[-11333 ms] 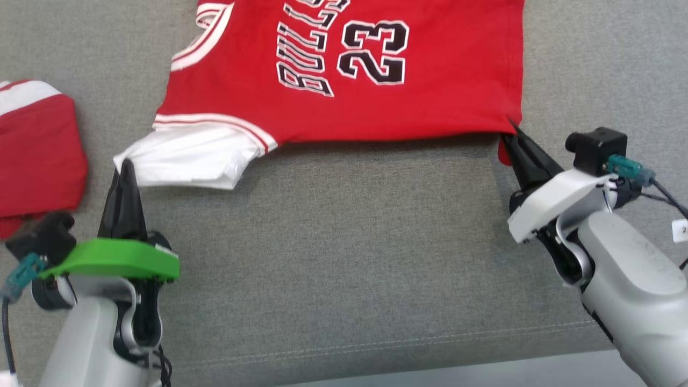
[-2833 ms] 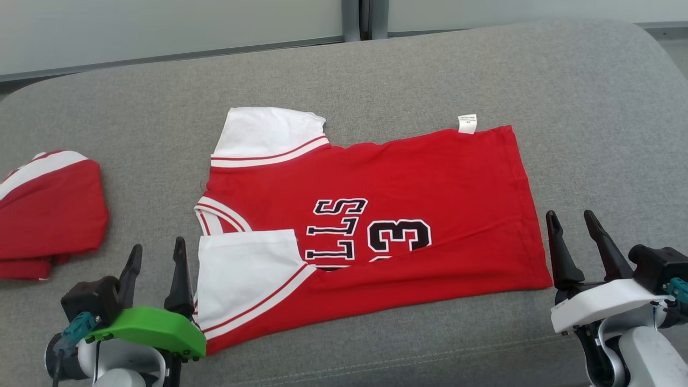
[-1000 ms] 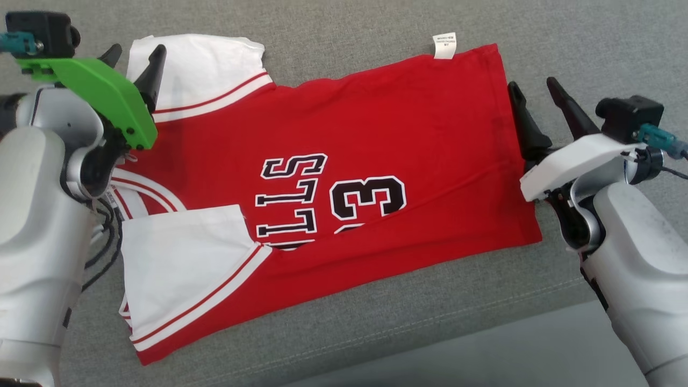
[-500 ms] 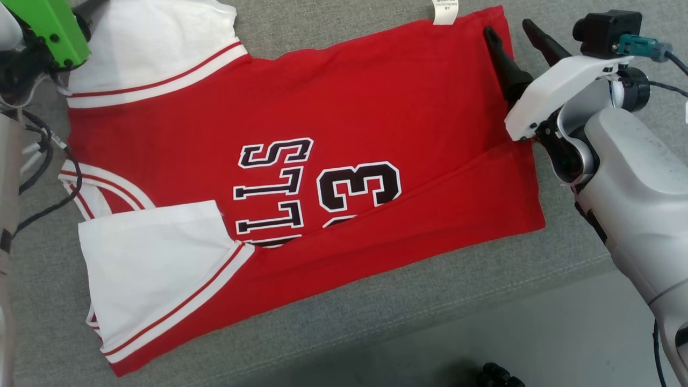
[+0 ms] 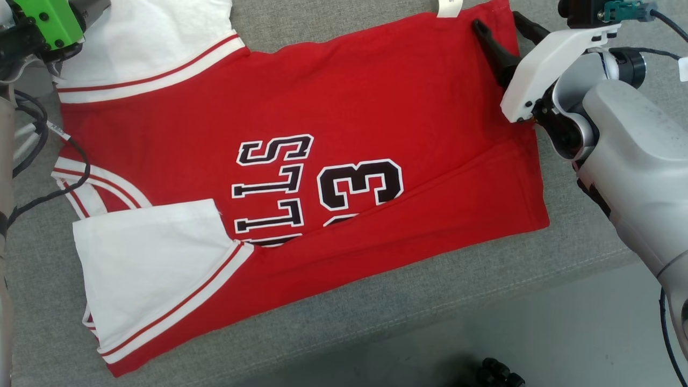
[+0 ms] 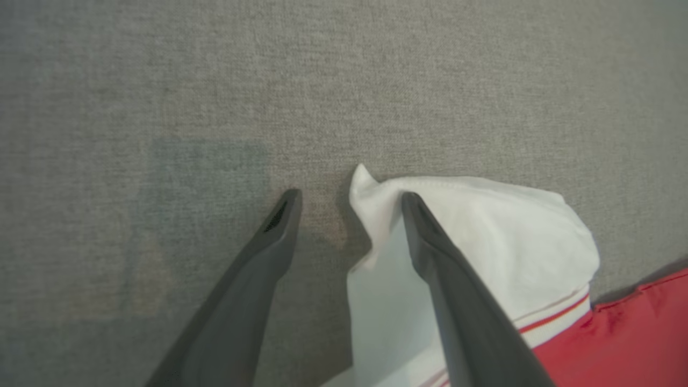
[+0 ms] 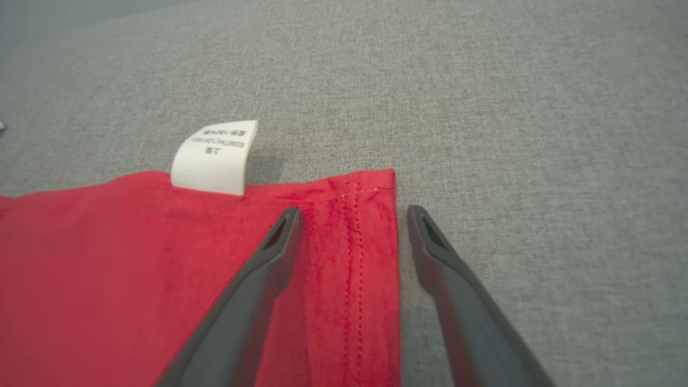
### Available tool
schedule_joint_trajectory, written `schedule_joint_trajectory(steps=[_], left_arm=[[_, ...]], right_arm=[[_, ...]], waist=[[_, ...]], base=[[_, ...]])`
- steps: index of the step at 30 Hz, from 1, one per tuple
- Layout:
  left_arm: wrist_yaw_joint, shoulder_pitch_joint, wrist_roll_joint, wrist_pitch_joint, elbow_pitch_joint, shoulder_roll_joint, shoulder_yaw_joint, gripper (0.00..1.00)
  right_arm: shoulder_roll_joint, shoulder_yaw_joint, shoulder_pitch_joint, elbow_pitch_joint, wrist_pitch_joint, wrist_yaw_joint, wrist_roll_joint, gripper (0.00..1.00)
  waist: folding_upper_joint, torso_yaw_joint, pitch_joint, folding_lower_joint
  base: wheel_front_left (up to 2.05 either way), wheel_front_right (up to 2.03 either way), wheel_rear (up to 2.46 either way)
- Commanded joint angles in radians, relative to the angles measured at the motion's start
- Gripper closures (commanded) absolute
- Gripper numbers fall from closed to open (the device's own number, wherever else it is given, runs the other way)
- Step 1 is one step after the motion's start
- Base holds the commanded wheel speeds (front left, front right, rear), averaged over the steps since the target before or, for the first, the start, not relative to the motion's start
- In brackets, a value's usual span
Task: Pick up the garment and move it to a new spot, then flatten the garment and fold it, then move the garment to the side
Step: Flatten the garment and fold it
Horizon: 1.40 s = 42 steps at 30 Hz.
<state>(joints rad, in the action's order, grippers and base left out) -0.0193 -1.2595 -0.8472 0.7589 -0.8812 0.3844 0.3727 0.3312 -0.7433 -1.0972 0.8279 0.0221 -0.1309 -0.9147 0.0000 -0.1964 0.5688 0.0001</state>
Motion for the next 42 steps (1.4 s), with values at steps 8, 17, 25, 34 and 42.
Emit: schedule_joint_trajectory(steps=[8,17,25,34,42], left_arm=[[-0.023,-0.026,-0.017,-0.014,-0.001,-0.009,-0.002,1.00],[-0.065,-0.037,-0.033,-0.074,0.006,-0.006,-0.013,1.00],[-0.105,-0.046,-0.046,-0.083,0.096,0.006,0.020,1.00],[-0.112,0.073,-0.197,-0.033,0.409,0.082,0.056,1.00],[-0.112,0.264,-0.333,-0.028,0.680,0.189,0.017,1.00]], right_arm=[[0.000,-0.070,-0.083,0.076,0.027,0.000,-0.056,1.00],[0.027,-0.120,-0.089,0.059,0.091,0.000,-0.116,1.00],[0.125,-0.210,-0.054,-0.060,0.153,0.000,-0.161,1.00],[0.343,-0.371,-0.012,-0.314,0.217,0.000,-0.170,1.00],[0.489,-0.450,0.049,-0.473,0.242,0.000,-0.156,1.00]], waist=[[0.0000,0.008,0.009,-0.0001],[0.0000,0.011,0.005,-0.0001],[0.0000,0.029,-0.003,-0.0001],[0.0000,0.067,-0.017,-0.0001],[0.0000,0.100,-0.037,-0.0001]], base=[[0.00,0.00,0.00],[0.00,0.00,0.00],[0.00,0.00,0.00],[0.00,0.00,0.00],[0.00,0.00,0.00]])
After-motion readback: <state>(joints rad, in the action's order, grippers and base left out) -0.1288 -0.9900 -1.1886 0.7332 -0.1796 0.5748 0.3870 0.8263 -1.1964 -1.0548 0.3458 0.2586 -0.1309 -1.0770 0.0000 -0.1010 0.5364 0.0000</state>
